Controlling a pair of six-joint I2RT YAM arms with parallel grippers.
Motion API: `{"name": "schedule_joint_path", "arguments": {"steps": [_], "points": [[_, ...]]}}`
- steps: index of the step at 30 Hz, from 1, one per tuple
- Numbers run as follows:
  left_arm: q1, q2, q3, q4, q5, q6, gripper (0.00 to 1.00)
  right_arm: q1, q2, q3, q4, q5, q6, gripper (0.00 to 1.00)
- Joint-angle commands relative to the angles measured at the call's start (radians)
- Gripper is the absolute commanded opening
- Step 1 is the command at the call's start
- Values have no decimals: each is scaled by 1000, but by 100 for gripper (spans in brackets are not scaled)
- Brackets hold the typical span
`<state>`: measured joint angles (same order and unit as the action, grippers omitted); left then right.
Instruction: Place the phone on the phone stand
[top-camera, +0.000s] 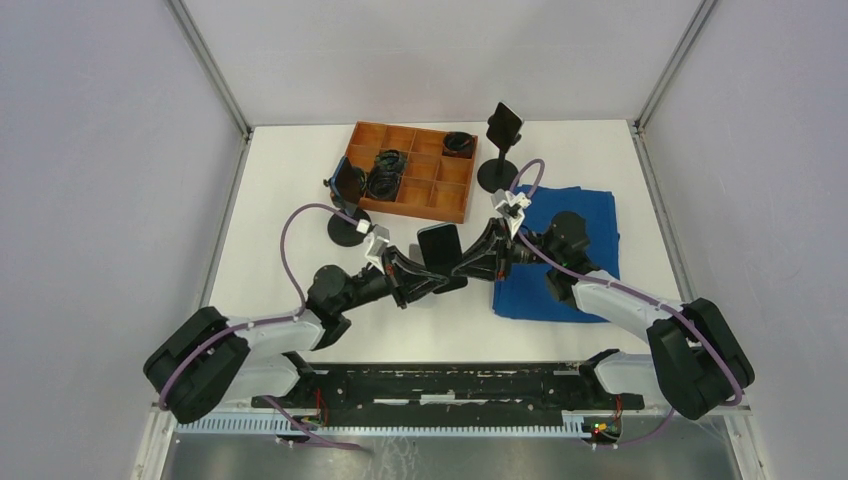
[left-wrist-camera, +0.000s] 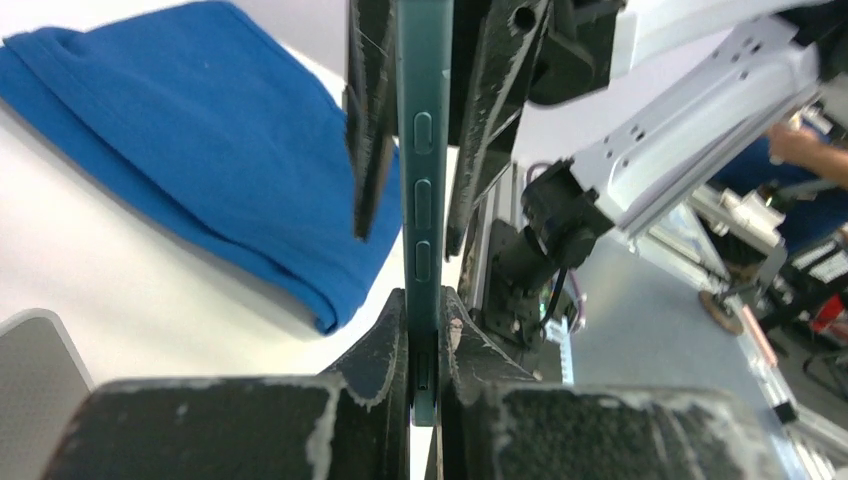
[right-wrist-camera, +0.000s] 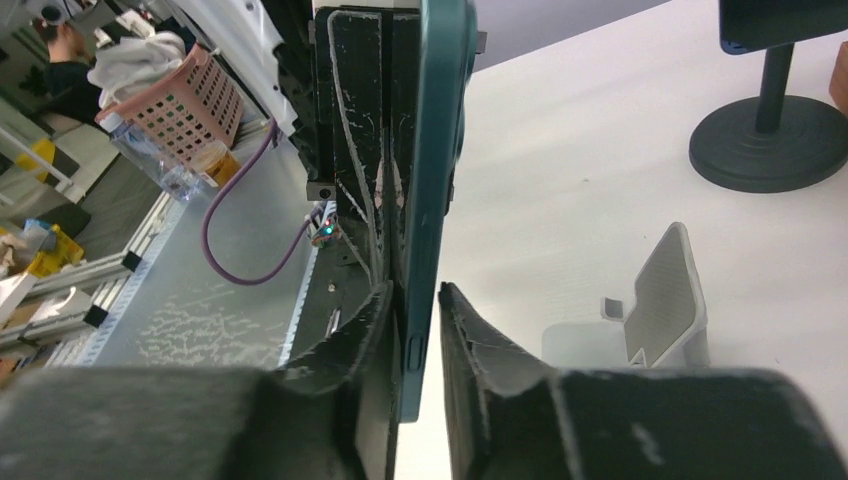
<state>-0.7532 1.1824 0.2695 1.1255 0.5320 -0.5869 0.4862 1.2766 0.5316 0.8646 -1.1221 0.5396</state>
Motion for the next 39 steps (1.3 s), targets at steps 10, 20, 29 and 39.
{"name": "schedule_joint_path", "arguments": {"steps": [10, 20, 29, 39], "points": [[-6, -168, 278, -874, 144, 371, 2, 9, -67, 160, -431, -109, -505, 59], [-6, -123, 369, -1022, 119, 441, 2, 8, -71, 189, -524, -139, -587, 40], [-6, -135, 426, -1155, -64, 439, 41, 18, -56, 206, -539, -157, -579, 0], [-6, -325, 577, -1444, -283, 568, 76, 18, -41, 234, -635, -92, -672, 0]]}}
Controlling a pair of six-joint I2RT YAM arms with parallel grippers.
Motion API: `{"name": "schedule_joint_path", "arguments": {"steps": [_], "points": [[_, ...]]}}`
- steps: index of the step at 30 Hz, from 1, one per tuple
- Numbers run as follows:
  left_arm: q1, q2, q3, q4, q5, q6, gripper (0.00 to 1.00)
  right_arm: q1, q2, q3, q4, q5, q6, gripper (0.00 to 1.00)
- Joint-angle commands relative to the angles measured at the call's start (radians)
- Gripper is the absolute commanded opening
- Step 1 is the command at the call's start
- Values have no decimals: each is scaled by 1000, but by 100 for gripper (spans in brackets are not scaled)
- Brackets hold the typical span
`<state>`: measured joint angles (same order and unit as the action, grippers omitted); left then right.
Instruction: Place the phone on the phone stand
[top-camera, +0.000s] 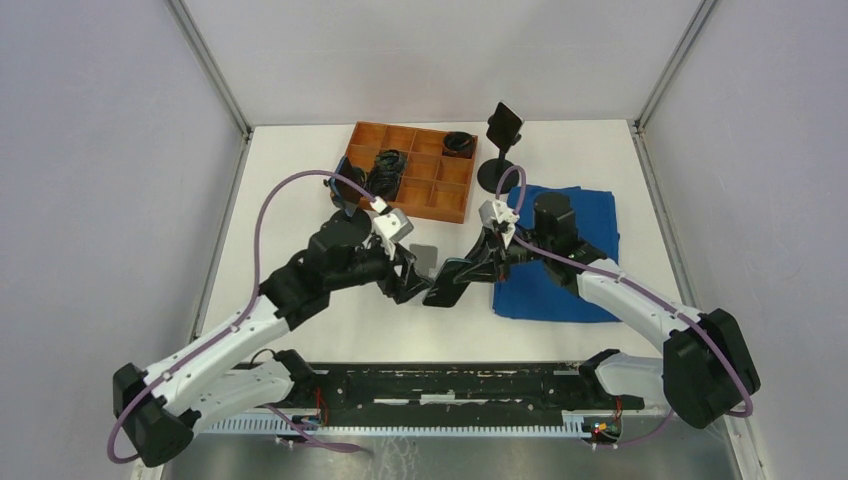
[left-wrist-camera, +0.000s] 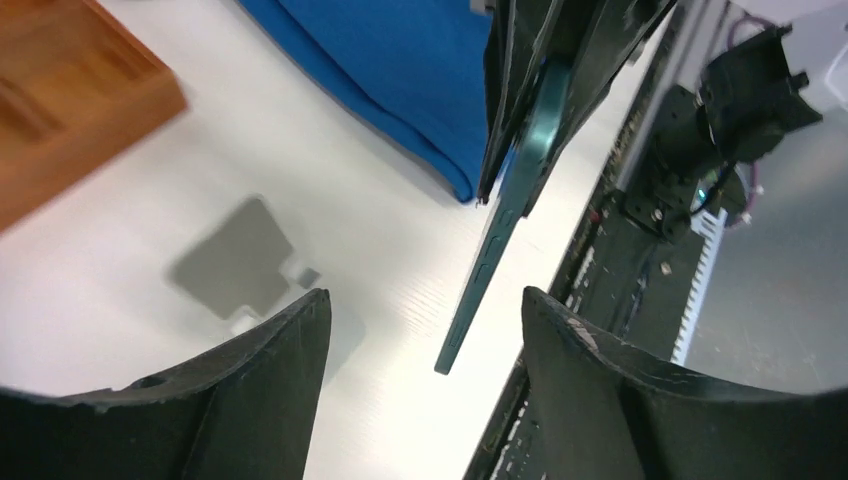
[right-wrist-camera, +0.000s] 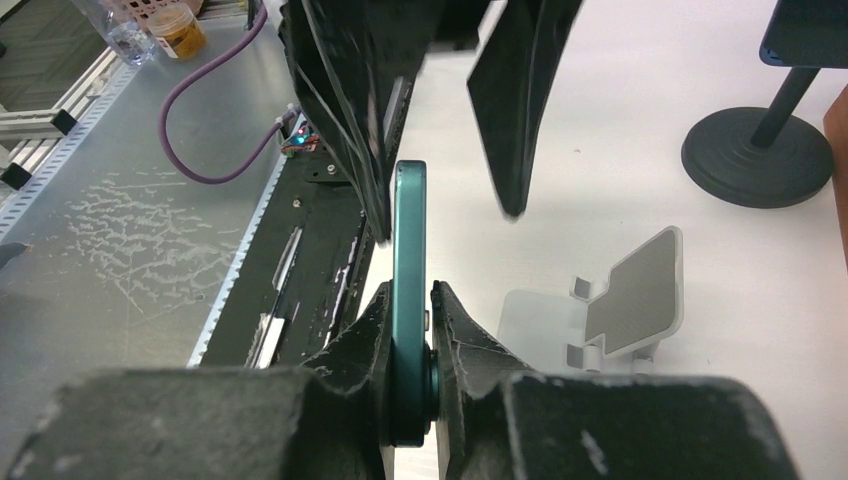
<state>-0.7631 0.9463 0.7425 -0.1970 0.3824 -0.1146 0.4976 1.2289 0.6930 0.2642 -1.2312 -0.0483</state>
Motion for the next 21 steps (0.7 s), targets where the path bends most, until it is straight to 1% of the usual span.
{"name": "schedule_joint_path", "arguments": {"steps": [1, 3, 5, 8, 10, 17, 21], "points": [[4, -106, 122, -145, -169, 107, 81, 7, 11, 84, -61, 26, -108, 0], [4, -143, 144, -177, -241, 160, 89, 10, 20, 115, -117, 55, -158, 0], [4, -186, 128, -171, -307, 193, 95, 15, 29, 149, -183, 88, -213, 0], [4, -254, 59, -124, -415, 204, 99, 33, 54, 203, -255, 135, -273, 0], [5, -289, 4, -82, -471, 195, 100, 48, 76, 238, -310, 157, -313, 0], [8, -373, -24, -135, -721, 196, 100, 73, 165, 381, -426, 209, -405, 0], [8, -388, -25, -144, -751, 189, 100, 83, 208, 447, -472, 257, -430, 0]]}}
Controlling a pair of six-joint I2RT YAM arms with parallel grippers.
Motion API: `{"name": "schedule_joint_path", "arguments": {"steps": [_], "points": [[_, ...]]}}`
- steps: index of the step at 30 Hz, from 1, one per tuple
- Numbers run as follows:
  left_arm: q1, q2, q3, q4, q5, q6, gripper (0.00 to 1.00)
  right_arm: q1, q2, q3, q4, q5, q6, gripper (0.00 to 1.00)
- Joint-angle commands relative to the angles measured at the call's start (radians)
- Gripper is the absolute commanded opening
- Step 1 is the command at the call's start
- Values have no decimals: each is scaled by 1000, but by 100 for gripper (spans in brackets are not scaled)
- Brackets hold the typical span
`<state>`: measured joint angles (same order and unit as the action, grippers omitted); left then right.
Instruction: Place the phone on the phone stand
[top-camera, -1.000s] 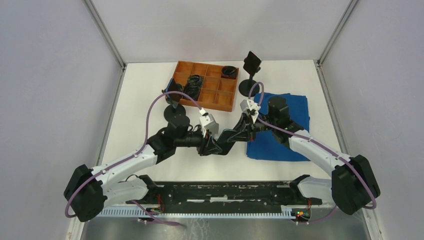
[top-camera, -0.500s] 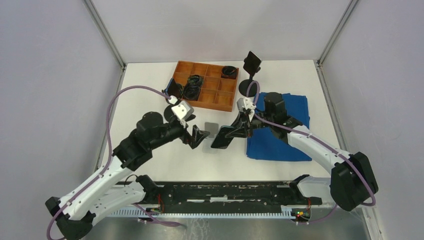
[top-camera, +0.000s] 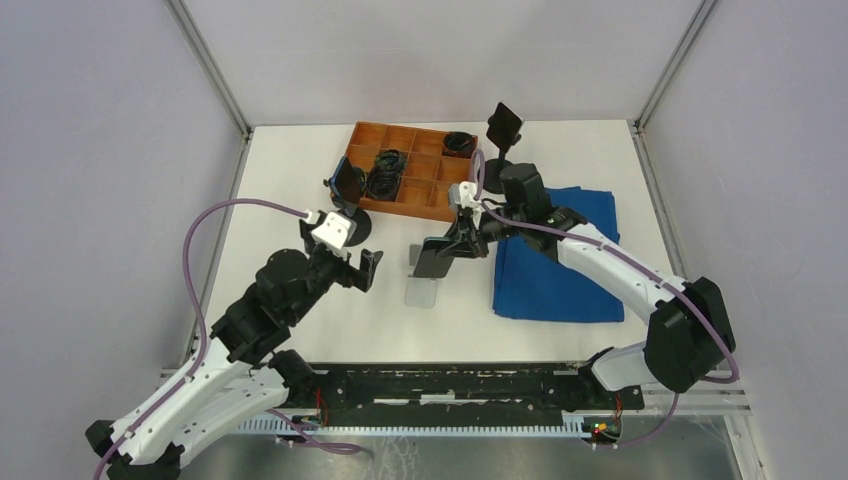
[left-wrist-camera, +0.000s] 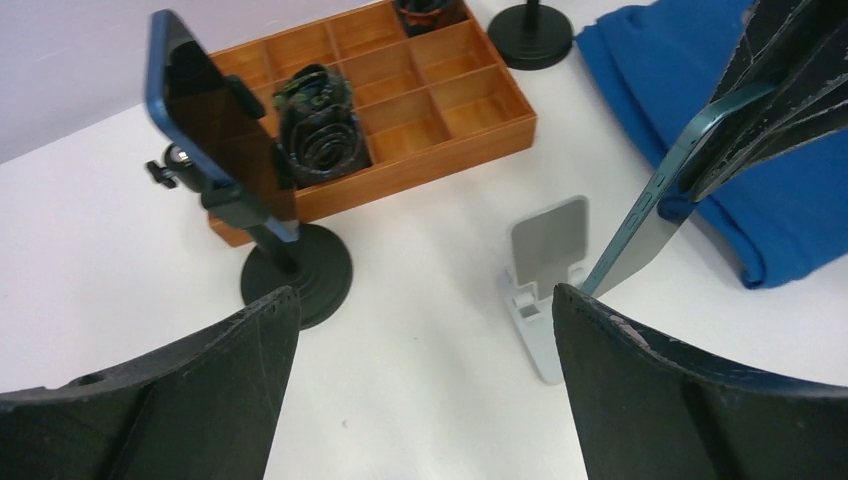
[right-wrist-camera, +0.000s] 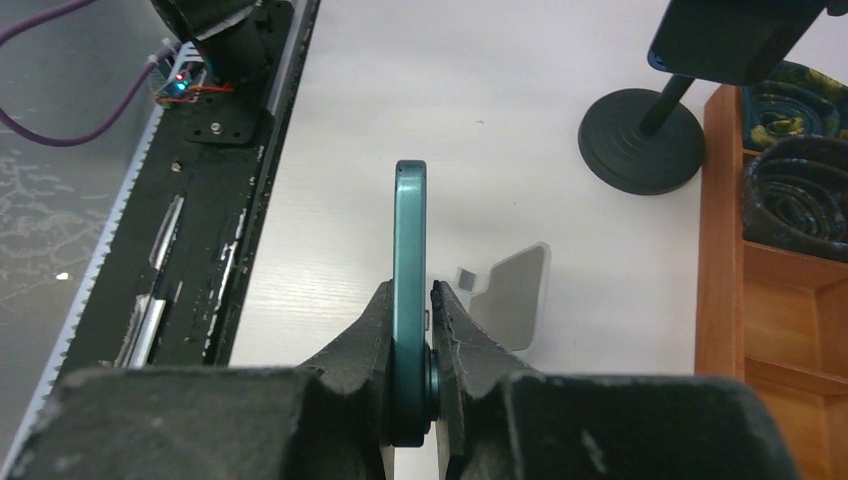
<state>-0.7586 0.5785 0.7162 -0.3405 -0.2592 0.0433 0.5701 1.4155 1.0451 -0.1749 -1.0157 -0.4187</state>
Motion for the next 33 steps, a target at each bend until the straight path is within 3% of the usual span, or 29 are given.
{"name": "schedule_joint_path", "arguments": {"steps": [1, 21, 33], "points": [[5, -20, 3, -2, -109, 32, 100, 12, 32, 104, -37, 54, -60, 0], [18, -12, 13, -19, -139, 25, 100, 72, 219, 243, -51, 229, -4, 0], [19, -12, 13, -19, -129, 27, 100, 71, 252, 214, -44, 237, 11, 9]]}}
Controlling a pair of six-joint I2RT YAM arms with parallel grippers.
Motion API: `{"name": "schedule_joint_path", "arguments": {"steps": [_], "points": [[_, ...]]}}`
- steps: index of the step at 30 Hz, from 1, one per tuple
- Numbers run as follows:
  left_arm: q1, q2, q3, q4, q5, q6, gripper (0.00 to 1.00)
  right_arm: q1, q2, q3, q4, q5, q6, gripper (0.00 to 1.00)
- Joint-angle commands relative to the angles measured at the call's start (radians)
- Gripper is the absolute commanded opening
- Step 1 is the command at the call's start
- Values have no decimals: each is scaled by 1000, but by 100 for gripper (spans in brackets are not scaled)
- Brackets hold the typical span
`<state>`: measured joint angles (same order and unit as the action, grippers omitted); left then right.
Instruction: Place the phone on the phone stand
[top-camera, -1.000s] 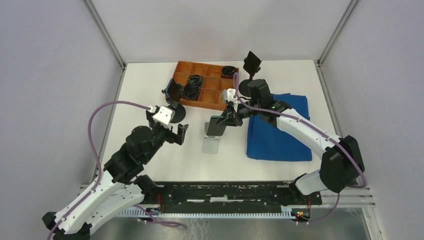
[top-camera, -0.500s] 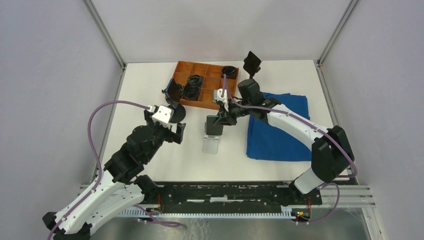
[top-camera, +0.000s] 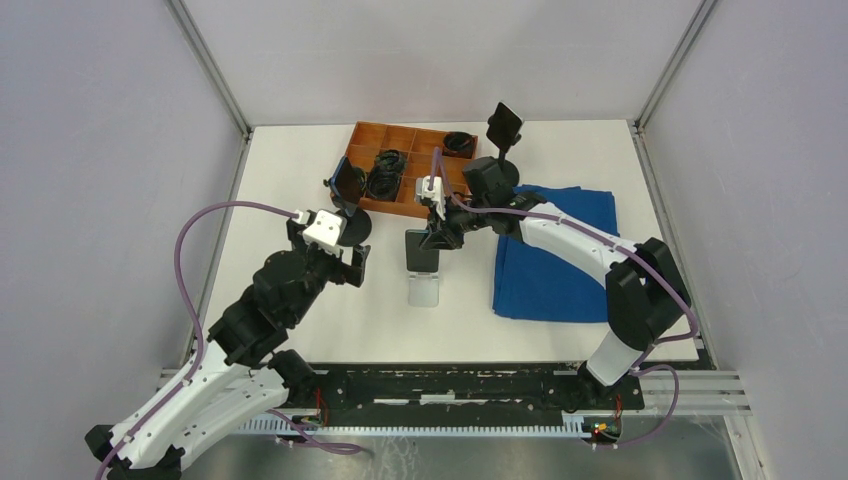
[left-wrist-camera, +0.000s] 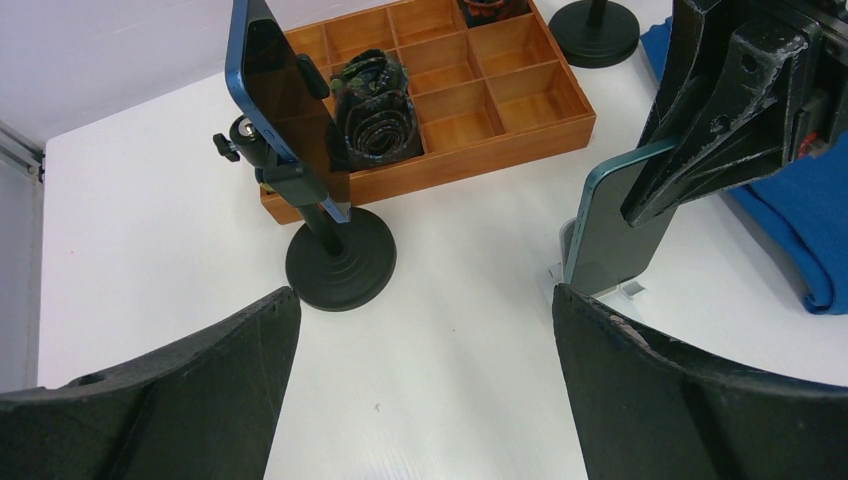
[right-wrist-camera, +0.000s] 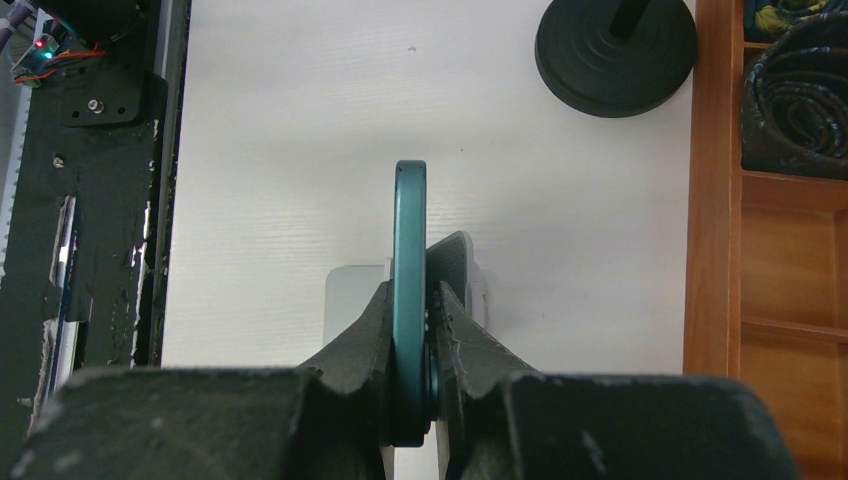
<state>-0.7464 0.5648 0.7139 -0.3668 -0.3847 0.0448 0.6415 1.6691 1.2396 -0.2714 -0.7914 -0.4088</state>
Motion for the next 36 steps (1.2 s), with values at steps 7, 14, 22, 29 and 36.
{"name": "schedule_joint_path", "arguments": {"steps": [7, 14, 22, 29, 36], "points": [[7, 4, 14, 7, -2, 25, 100, 0, 5, 2, 48, 38, 4, 13], [9, 5, 13, 8, 0, 25, 100, 0, 15, -10, 40, 34, 7, 18], [10, 6, 13, 7, 3, 25, 100, 0, 21, -15, 43, 32, 10, 28], [12, 7, 13, 7, 8, 25, 100, 1, 28, -14, 44, 33, 11, 43], [14, 10, 14, 7, 15, 25, 100, 1, 34, -7, 42, 53, 5, 58]]}}
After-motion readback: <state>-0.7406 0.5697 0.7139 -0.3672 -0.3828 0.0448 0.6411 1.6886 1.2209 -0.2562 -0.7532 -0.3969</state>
